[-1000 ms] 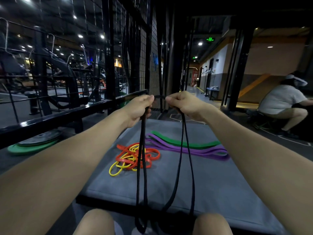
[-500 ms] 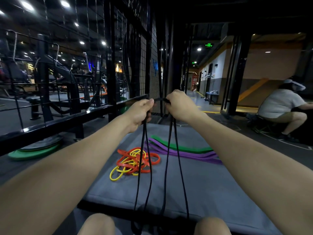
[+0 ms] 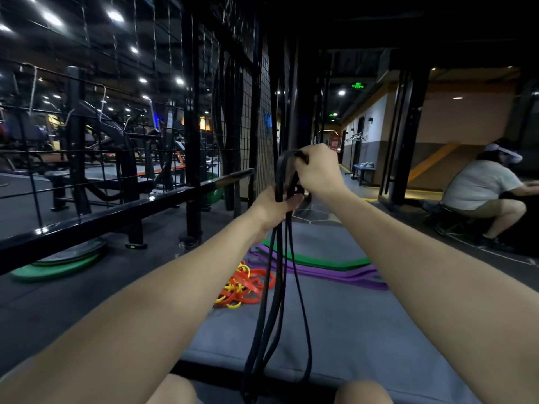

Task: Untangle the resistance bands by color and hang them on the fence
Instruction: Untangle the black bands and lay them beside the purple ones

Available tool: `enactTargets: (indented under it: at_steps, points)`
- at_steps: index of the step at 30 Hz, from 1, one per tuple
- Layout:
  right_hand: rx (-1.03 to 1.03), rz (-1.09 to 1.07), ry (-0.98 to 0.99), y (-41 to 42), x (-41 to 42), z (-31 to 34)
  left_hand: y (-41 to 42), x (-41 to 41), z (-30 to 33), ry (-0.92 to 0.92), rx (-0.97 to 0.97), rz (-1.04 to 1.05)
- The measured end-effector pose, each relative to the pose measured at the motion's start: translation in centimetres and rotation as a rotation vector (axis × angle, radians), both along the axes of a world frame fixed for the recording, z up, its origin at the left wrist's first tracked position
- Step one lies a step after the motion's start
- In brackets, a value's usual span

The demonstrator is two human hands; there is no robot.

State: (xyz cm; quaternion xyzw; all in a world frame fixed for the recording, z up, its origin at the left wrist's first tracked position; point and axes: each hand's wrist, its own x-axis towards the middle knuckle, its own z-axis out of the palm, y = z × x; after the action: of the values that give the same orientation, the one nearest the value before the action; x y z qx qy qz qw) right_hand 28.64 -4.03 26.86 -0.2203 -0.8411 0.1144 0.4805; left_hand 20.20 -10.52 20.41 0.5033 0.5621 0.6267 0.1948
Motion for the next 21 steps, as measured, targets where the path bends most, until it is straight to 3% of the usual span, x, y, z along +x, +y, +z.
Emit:
enactTargets:
  at_steps: [3, 6, 14, 18, 21]
  points:
    - [0.017, -0.015, 0.003, 0.3, 0.6, 0.1, 0.4, 0.3, 0.1, -0.084, 0.005, -0.049]
    - [0.011, -0.01, 0.05, 0.5, 1.0, -0.1, 0.2, 0.3, 0.2, -0.03, 0.007, -0.093]
    - [0.326, -0.14, -0.141, 0.4, 1.8, 0.3, -0.1, -0.4, 0.5, -0.001, -0.075, -0.067]
    - [0.281, -0.17, -0.077, 1.1, 2.0, 0.5, -0.3, -1.0, 0.3, 0.142, -0.089, -0.078]
    - [0.147, -0.218, 0.033, 2.1, 3.1, 0.7, -0.5, -1.0, -1.3, 0.287, -0.204, -0.04]
